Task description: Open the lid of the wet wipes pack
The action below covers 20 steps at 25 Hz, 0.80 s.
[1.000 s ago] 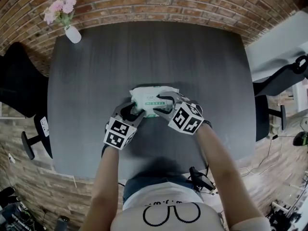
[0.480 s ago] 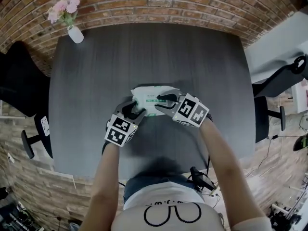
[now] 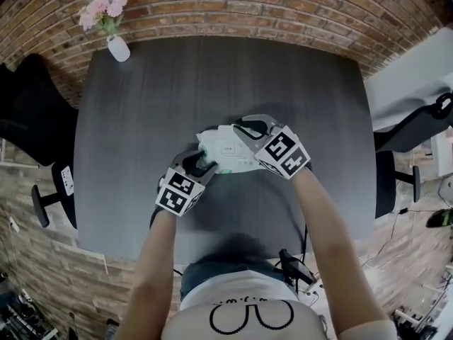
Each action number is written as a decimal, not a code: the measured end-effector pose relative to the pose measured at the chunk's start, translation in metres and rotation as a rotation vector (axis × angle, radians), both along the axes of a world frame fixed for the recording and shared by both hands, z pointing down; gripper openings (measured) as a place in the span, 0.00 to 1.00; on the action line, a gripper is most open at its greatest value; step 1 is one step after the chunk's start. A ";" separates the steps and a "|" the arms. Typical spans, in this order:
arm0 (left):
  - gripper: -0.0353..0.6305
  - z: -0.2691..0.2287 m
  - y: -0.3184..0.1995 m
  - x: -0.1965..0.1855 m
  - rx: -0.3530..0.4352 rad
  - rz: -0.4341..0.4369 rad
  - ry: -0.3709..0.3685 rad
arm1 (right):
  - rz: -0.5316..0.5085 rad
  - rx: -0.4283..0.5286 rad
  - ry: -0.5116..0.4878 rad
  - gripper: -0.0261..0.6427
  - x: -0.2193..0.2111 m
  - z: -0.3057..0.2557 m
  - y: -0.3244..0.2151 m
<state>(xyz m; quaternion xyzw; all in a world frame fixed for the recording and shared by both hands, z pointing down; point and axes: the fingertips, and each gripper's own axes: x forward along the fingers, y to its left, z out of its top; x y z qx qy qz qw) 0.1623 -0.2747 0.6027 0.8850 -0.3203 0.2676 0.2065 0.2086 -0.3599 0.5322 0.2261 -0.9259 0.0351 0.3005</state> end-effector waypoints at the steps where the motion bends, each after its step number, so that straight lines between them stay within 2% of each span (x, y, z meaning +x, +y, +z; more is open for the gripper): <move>1: 0.35 0.000 0.000 0.000 -0.001 0.001 -0.001 | 0.025 0.005 0.006 0.11 0.000 0.004 -0.007; 5: 0.35 0.000 -0.001 0.000 -0.003 0.001 -0.001 | 0.083 -0.011 0.060 0.24 -0.001 0.025 -0.020; 10: 0.35 0.001 -0.001 -0.001 -0.003 0.000 -0.009 | 0.133 -0.038 0.138 0.31 0.001 0.051 -0.023; 15: 0.35 -0.001 -0.002 -0.002 -0.005 -0.011 -0.010 | 0.171 -0.034 0.129 0.33 0.002 0.040 -0.022; 20: 0.35 -0.020 0.000 -0.006 0.025 -0.041 0.028 | 0.194 0.058 0.076 0.33 0.010 0.001 -0.017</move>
